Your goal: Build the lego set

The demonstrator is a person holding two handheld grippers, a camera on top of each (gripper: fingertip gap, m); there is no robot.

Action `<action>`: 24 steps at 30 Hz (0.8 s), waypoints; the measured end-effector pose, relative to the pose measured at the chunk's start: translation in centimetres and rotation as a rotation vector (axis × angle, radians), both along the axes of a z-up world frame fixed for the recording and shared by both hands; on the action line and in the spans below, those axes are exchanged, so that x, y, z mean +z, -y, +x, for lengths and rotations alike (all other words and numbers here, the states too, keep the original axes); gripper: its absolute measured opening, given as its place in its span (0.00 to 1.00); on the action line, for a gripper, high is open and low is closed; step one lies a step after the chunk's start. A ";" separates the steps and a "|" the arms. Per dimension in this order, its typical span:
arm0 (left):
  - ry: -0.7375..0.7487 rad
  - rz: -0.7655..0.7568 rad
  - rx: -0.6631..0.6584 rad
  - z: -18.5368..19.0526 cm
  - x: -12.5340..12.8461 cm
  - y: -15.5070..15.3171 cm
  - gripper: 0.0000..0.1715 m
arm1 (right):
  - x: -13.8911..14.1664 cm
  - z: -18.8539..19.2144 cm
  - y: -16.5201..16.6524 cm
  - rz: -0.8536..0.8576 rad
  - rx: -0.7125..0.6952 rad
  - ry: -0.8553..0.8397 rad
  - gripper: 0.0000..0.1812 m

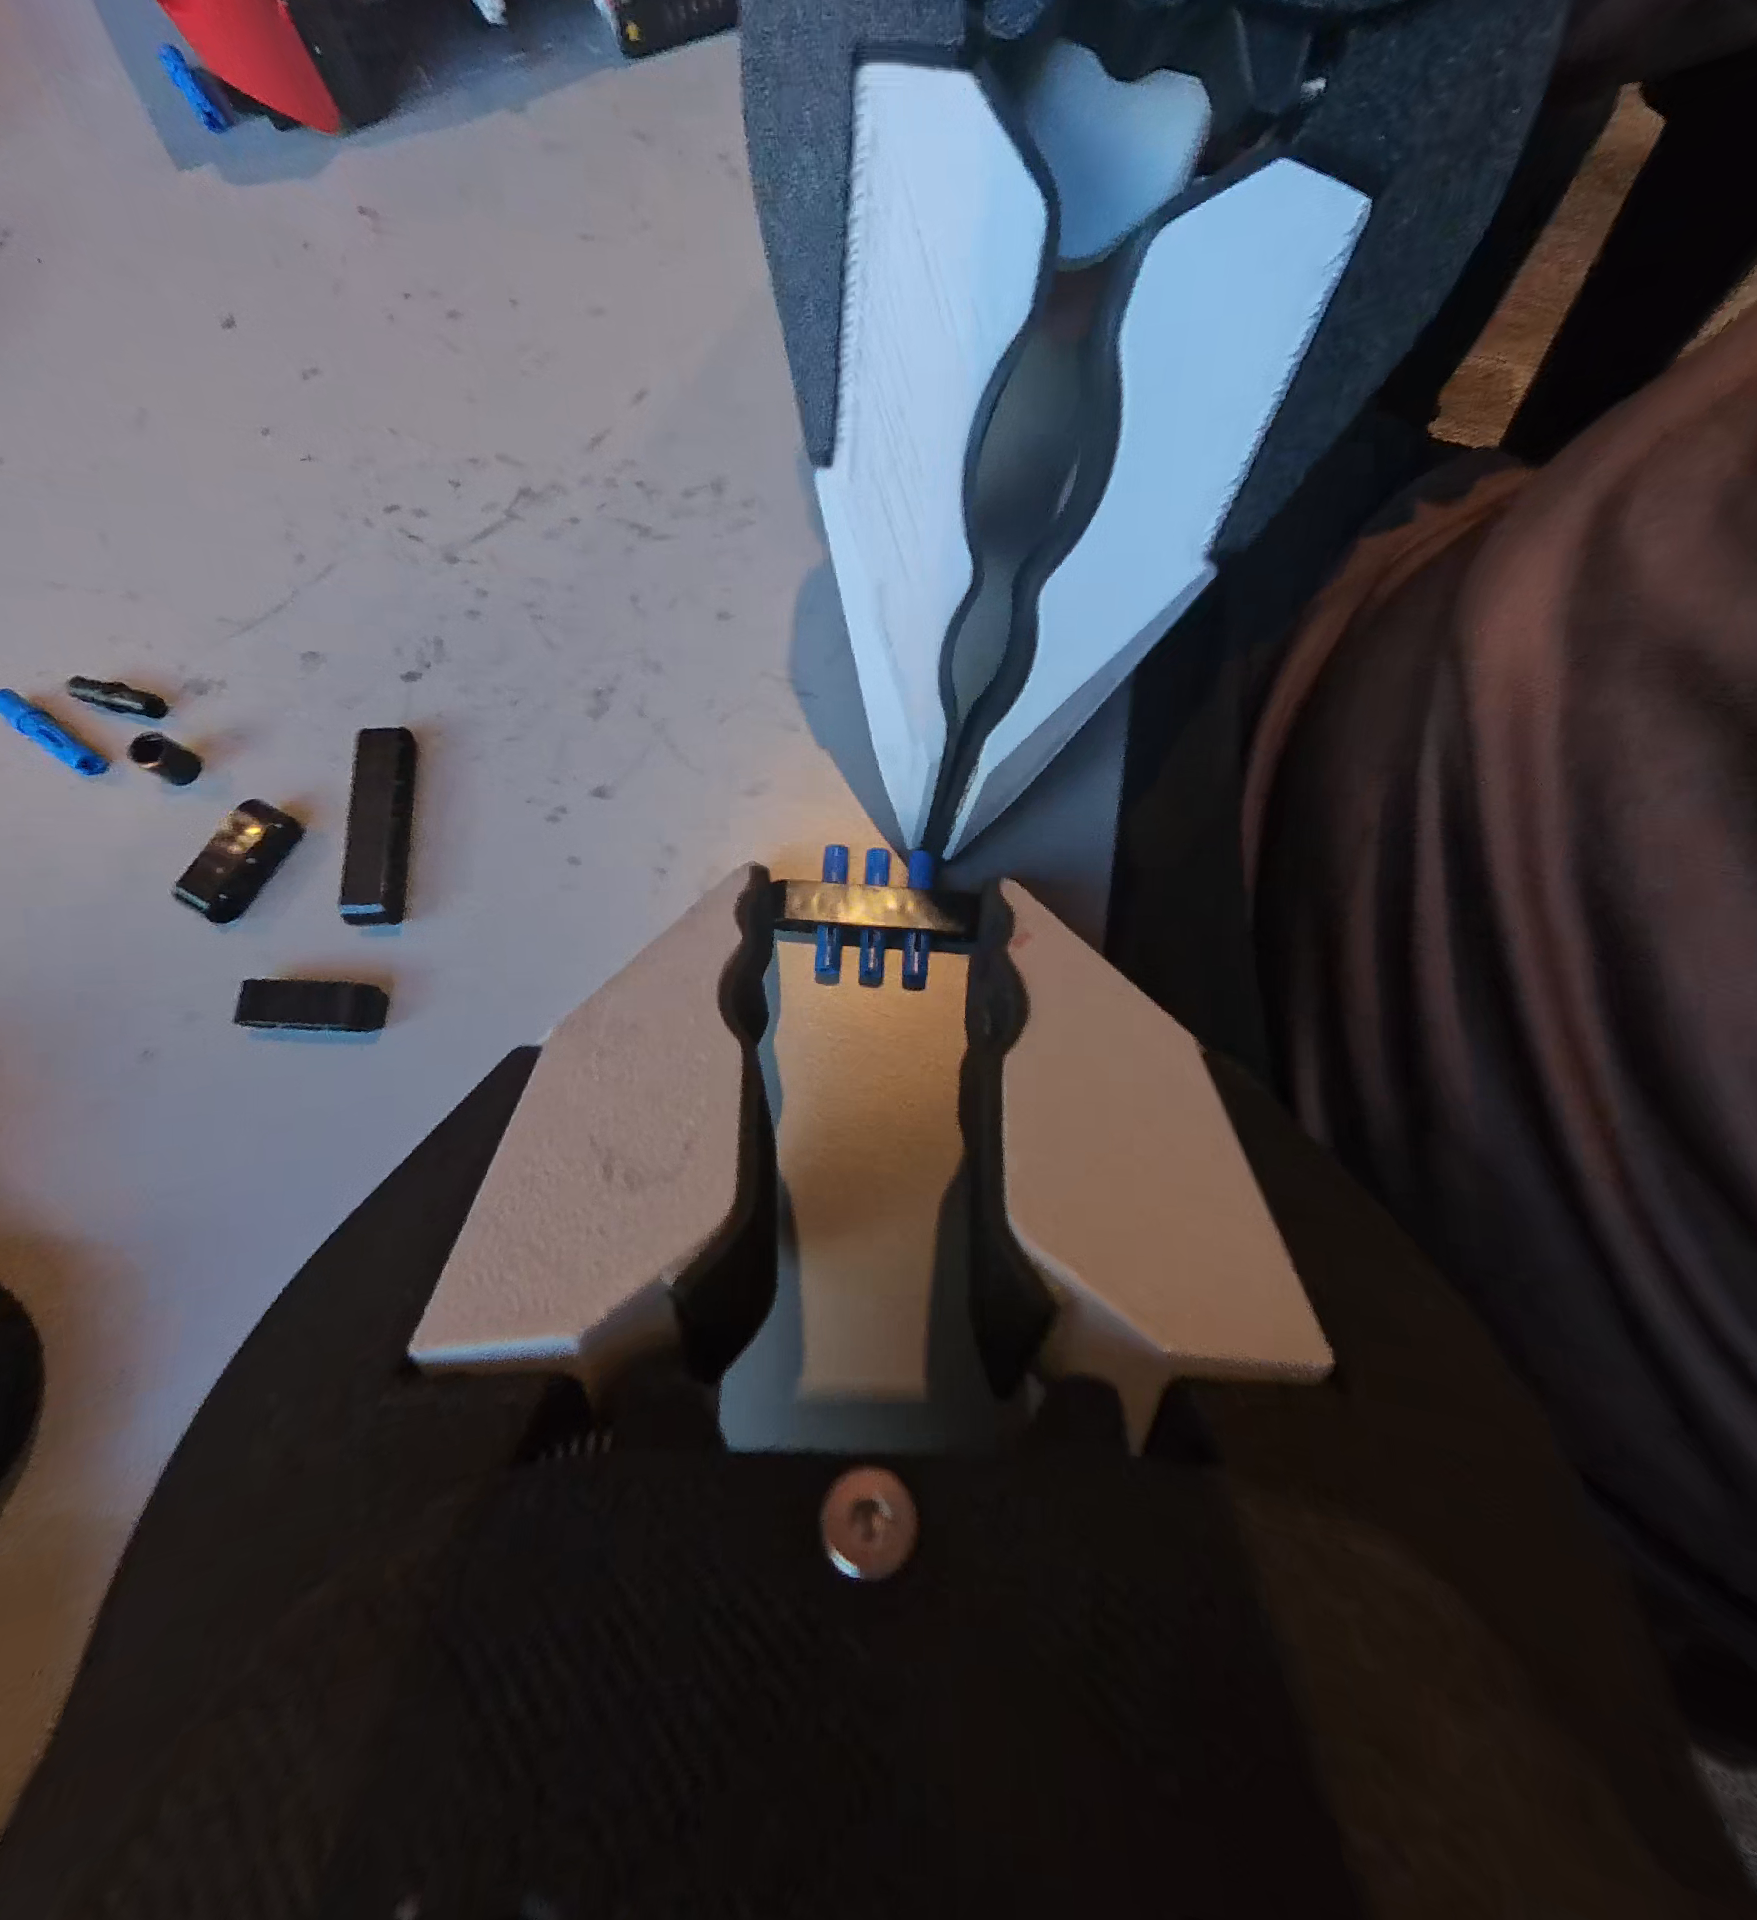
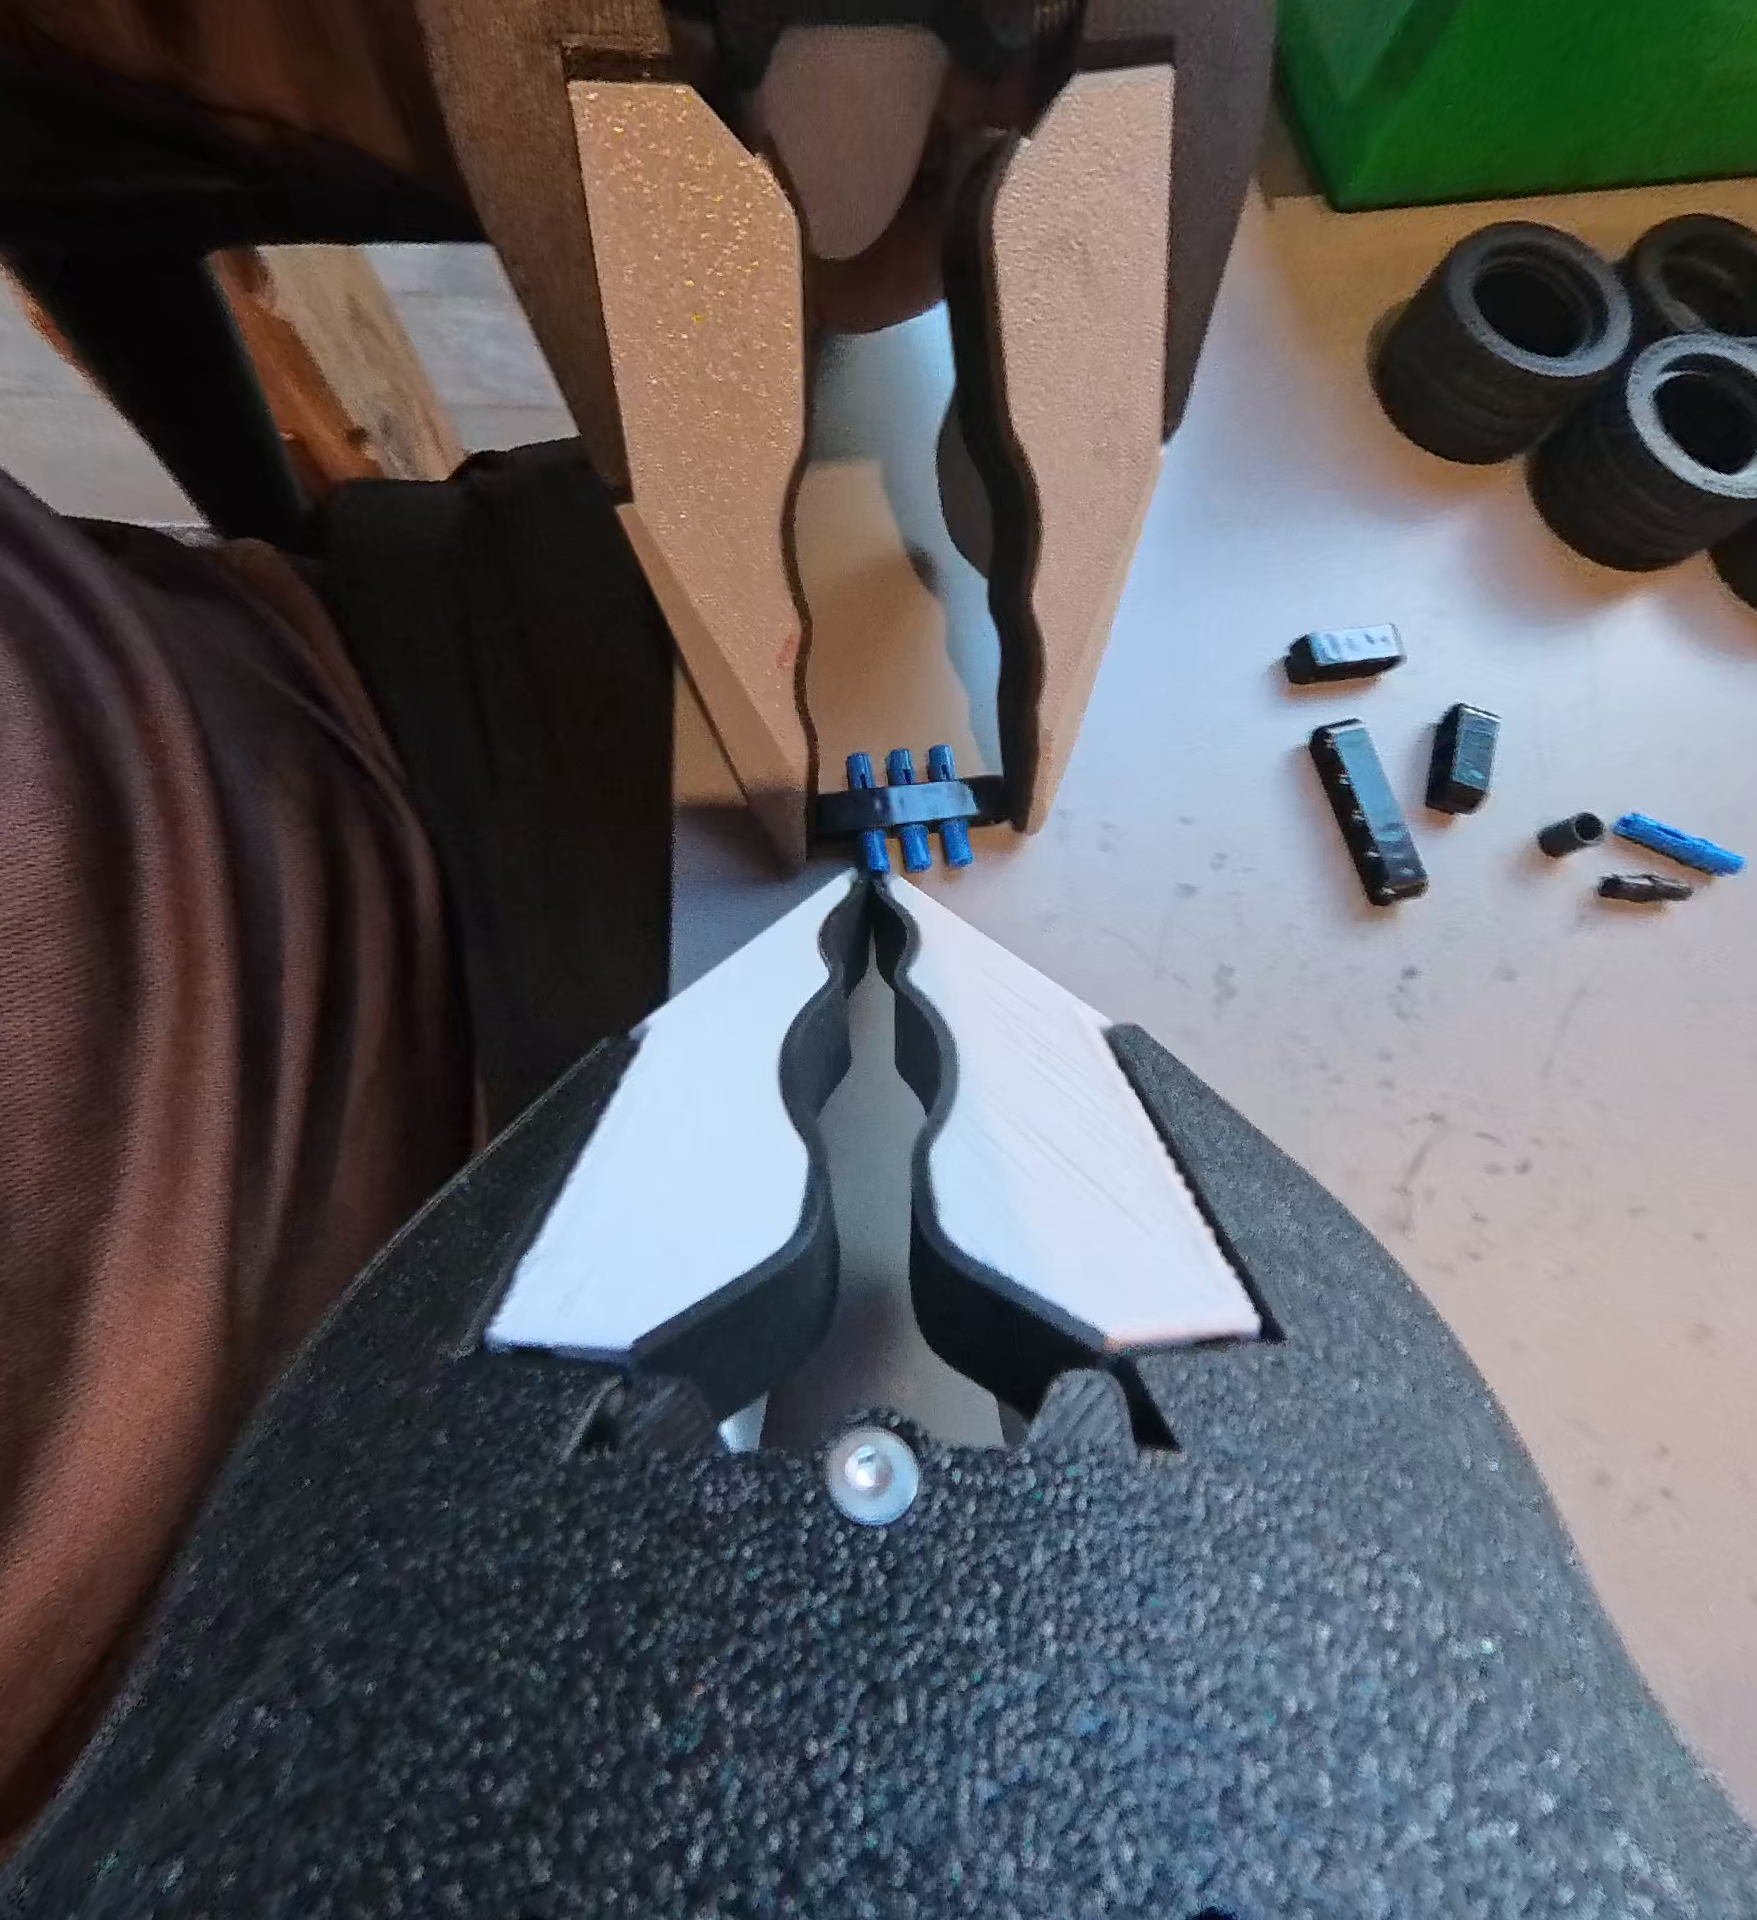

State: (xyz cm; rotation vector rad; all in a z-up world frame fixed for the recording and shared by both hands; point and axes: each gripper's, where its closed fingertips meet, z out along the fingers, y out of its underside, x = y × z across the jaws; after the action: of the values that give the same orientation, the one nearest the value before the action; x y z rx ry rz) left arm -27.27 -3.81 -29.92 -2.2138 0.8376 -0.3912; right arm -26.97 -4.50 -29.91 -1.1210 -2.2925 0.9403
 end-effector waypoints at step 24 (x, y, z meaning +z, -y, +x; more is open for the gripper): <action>0.086 0.107 0.204 -2.5 2.2 -2.4 0.47 | 9.1 8.2 -23.7 -0.145 -0.760 -0.099 0.47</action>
State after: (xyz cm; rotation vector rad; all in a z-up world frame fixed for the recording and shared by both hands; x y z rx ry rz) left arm -29.72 -1.45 -27.72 -2.1416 0.5671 -0.3321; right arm -18.77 19.20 -20.85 -1.7695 -1.5138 0.8180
